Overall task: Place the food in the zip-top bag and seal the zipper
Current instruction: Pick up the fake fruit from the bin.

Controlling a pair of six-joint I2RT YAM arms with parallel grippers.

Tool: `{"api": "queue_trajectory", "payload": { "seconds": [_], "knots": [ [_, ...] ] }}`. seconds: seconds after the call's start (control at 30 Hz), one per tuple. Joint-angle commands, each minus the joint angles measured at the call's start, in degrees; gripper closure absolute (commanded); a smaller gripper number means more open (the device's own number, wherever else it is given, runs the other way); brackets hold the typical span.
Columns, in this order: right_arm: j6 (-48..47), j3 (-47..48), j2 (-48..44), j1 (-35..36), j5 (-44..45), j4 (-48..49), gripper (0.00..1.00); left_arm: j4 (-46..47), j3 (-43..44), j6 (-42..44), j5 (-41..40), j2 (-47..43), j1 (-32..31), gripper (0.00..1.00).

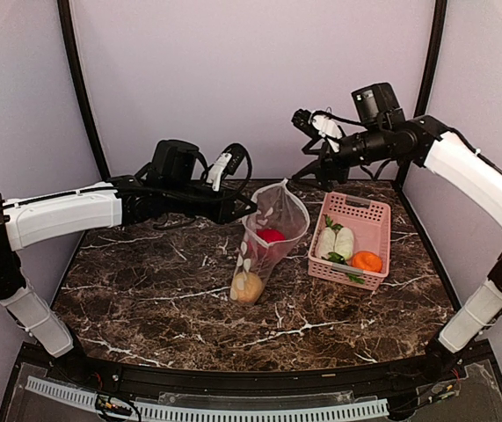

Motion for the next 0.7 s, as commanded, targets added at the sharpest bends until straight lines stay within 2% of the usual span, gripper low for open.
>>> {"api": "queue_trajectory", "payload": {
  "seconds": [0.0, 0.1, 0.3, 0.5, 0.67],
  "knots": [
    [-0.45, -4.08, -1.09, -7.09, -3.03, -1.97, 0.15, -0.79, 0.58, 1.06, -0.60, -0.52, -0.25, 0.99],
    [-0.63, -5.85, -1.07, -12.54, -5.33, -4.78, 0.16, -0.80, 0.65, 0.98, -0.55, -0.45, -0.25, 0.99],
    [-1.71, -10.32, -1.07, -17.37, -4.41, -9.92, 0.19, -1.01, 0.73, 1.27, -0.83, -0.50, -0.25, 0.99],
    [-2.61, -15.12, 0.83, -19.19, 3.69, -14.62, 0.18, -1.06, 0.73, 1.26, -0.73, -0.32, -0.25, 0.99],
    [-2.30, -18.10, 2.06, -20.58, 7.08, -16.79, 0.15, -1.08, 0.73, 1.18, -0.62, -0.18, -0.24, 0.99]
  ]
}}
